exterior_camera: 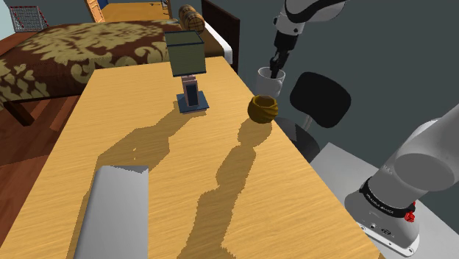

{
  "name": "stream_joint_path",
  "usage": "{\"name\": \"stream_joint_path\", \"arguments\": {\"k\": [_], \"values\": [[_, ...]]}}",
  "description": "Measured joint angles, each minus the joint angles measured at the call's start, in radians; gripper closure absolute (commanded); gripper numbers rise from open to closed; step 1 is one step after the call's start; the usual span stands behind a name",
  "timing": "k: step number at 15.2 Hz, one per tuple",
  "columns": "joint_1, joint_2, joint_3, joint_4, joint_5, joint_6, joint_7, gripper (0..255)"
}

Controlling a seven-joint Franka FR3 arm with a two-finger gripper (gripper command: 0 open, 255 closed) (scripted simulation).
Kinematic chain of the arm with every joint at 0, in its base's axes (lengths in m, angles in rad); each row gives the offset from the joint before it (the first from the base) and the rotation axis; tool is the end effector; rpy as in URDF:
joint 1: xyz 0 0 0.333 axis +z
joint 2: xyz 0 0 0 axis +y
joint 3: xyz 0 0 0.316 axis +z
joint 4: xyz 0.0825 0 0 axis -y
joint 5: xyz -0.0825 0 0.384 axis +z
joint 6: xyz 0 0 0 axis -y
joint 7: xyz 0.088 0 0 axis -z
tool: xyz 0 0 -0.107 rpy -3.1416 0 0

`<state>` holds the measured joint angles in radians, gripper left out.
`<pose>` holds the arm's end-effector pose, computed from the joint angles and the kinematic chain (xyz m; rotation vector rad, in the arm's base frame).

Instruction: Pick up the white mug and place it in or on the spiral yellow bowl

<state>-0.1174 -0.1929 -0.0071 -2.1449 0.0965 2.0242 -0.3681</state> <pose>0.4999 -0.0571 0.4926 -3.0530 -0.3133 -0.1410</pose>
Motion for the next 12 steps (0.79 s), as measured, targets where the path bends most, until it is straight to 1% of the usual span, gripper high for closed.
{"name": "stream_joint_path", "arguments": {"k": [10,12], "values": [[0.003,0.039,0.002,-0.094,0.008,0.133,-0.012,255],[0.003,0.04,0.002,-0.097,0.009,0.14,-0.012,255]]}}
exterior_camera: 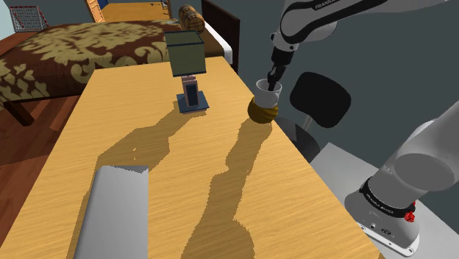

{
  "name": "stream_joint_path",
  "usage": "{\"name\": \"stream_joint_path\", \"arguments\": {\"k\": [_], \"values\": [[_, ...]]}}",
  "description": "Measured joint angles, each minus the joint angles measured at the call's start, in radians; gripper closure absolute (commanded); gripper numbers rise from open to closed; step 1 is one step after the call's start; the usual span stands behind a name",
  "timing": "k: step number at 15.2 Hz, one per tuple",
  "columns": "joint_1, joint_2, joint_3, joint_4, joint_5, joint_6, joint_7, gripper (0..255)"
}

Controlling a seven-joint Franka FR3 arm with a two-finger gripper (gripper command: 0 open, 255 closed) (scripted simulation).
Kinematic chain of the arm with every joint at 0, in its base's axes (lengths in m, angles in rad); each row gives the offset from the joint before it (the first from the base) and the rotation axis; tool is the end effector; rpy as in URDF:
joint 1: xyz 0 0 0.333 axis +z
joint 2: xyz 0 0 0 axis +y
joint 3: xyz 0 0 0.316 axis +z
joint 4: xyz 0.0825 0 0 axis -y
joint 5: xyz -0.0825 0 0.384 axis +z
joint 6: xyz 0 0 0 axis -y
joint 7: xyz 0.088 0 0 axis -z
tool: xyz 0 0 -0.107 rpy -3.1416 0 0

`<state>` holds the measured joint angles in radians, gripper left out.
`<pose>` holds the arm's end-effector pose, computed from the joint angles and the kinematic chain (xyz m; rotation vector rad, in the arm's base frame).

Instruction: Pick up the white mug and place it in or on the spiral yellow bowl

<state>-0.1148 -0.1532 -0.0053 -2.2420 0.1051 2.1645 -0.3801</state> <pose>0.5006 -0.0563 0.4396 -3.0535 -0.3133 -0.1468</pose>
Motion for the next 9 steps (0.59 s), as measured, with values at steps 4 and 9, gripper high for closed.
{"name": "stream_joint_path", "arguments": {"k": [4,9], "values": [[0.0,0.0,0.0,-0.001,0.0,0.002,0.0,255],[0.0,0.002,0.0,-0.004,0.0,0.003,-0.001,0]]}}
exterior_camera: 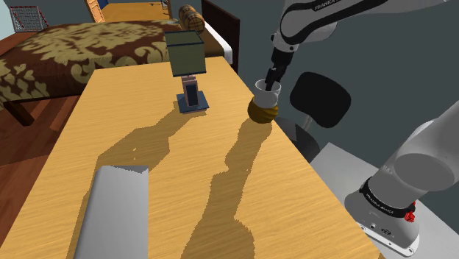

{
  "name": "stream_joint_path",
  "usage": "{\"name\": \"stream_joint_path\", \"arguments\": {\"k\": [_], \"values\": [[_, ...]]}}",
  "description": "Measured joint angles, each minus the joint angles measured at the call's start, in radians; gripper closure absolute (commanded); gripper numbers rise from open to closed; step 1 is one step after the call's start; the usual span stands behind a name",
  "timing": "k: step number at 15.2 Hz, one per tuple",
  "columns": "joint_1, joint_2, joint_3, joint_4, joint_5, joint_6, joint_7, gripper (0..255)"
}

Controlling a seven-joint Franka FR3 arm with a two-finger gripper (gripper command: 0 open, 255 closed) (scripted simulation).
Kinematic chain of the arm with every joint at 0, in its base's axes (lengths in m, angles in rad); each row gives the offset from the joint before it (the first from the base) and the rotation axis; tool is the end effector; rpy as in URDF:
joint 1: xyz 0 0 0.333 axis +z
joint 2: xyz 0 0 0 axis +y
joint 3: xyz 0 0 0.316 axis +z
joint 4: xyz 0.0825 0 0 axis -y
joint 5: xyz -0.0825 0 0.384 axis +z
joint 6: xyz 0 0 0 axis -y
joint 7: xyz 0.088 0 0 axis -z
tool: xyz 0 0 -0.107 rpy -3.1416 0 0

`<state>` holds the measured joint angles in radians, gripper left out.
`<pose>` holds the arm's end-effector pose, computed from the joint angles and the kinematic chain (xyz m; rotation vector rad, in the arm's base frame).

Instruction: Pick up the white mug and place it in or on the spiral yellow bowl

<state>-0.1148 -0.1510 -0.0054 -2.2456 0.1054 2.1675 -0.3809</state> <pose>0.5003 -0.0563 0.4371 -3.0530 -0.3135 -0.1427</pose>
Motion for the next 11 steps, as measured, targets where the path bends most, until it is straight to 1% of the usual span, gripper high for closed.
{"name": "stream_joint_path", "arguments": {"k": [2,3,6,7,11], "values": [[0.0,0.0,0.0,0.0,0.0,0.0,0.0,0],[-0.001,-0.004,-0.001,0.011,-0.001,-0.015,-0.001,0],[-0.003,-0.026,-0.003,0.069,-0.006,-0.094,0.006,0],[-0.004,-0.04,-0.004,0.073,-0.007,-0.112,0.006,0],[-0.005,-0.049,-0.005,0.078,-0.008,-0.127,0.005,0]]}}
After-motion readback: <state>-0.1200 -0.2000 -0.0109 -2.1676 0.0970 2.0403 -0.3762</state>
